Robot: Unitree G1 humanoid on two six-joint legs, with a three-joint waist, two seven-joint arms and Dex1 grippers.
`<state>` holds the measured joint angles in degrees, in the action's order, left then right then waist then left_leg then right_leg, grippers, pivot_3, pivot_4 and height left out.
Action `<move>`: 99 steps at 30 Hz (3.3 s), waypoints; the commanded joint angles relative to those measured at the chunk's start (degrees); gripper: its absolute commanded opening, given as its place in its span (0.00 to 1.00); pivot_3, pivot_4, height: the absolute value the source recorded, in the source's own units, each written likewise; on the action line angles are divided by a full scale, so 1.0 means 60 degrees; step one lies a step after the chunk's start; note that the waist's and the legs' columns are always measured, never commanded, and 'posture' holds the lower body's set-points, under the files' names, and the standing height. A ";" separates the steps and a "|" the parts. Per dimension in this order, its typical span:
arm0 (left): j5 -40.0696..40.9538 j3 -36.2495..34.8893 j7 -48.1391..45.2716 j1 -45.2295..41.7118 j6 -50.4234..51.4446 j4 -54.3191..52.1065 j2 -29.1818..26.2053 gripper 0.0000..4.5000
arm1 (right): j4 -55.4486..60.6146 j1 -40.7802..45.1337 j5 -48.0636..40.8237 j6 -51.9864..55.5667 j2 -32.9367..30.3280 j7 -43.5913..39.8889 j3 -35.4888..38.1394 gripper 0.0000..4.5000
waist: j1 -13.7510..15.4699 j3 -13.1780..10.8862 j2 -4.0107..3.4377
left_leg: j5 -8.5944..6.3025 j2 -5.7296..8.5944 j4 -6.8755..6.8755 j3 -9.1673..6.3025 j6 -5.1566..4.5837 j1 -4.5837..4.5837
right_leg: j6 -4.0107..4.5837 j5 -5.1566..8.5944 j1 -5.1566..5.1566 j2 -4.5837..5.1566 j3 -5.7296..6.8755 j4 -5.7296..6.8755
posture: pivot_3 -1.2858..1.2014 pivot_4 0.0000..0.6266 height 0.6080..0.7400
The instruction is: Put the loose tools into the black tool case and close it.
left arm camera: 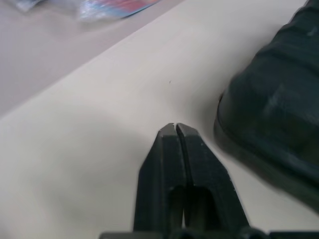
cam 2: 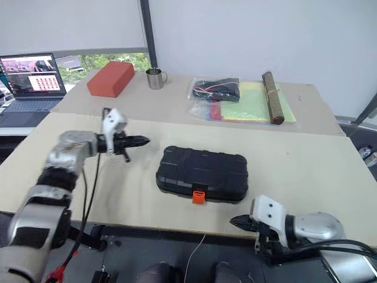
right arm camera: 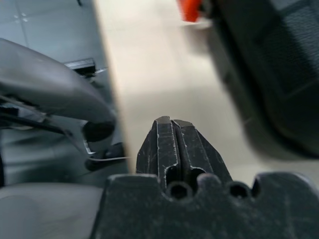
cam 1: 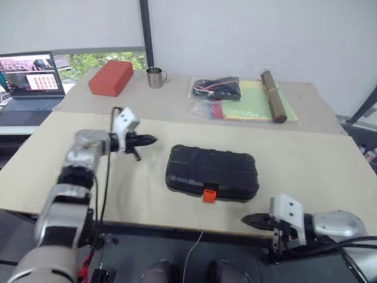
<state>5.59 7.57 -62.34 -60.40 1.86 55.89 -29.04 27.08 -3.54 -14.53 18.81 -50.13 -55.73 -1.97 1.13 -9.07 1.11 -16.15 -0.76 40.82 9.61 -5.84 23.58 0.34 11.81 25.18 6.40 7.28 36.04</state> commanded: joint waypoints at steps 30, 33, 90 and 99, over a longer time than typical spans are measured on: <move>0.0014 0.1060 -0.3008 0.0640 0.2670 -0.3723 0.2605 0.01 | 0.1582 0.0466 -0.2770 0.3467 0.1300 0.1980 0.2108 0.00 | -0.0095 -0.0012 -0.0007 | -0.0018 -0.0013 0.0040 -0.0066 -0.0003 -0.0095 | -0.0016 0.0030 -0.0111 0.0044 -0.0059 0.0013 | 0.52 0.24 0.97; -0.0741 0.1772 -0.2567 0.0901 0.1826 -0.3380 0.2624 0.01 | 0.1420 0.0765 -0.2563 0.3454 0.1297 0.2124 0.1725 0.00 | -0.0120 -0.0005 -0.0018 | -0.0013 -0.0018 0.0040 -0.0061 -0.0006 -0.0057 | 0.0007 0.0016 -0.0054 0.0044 -0.0084 0.0027 | 0.52 0.24 0.97; -0.2113 0.3044 -0.2489 0.0921 -0.1914 -0.1735 0.2673 0.01 | 0.1163 0.2170 -0.2909 0.4951 0.2738 0.3440 0.1228 0.00 | -0.0228 0.0147 -0.0055 | -0.0035 -0.0015 0.0015 -0.0095 -0.0035 -0.0108 | -0.0002 0.0030 -0.0118 0.0137 -0.0032 0.0000 | 0.52 0.24 0.97; -0.2093 0.2999 -0.2489 0.0831 -0.1955 -0.1627 0.2637 0.01 | 0.1193 0.0879 -0.1989 0.4469 0.1648 0.2751 -0.0278 0.00 | -0.0151 0.0154 -0.0046 | -0.0043 -0.0015 0.0001 -0.0112 -0.0045 -0.0112 | -0.0005 0.0035 -0.0135 0.0137 -0.0023 -0.0022 | 0.52 0.24 0.97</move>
<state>-2.86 21.73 -75.95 -57.58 -10.72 42.69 -12.73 34.13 0.84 -27.77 48.34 -40.83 -39.72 -2.92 0.23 -8.14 0.84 -16.41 -0.84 40.83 8.94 -6.12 22.91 0.30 12.02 24.37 7.23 7.14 35.89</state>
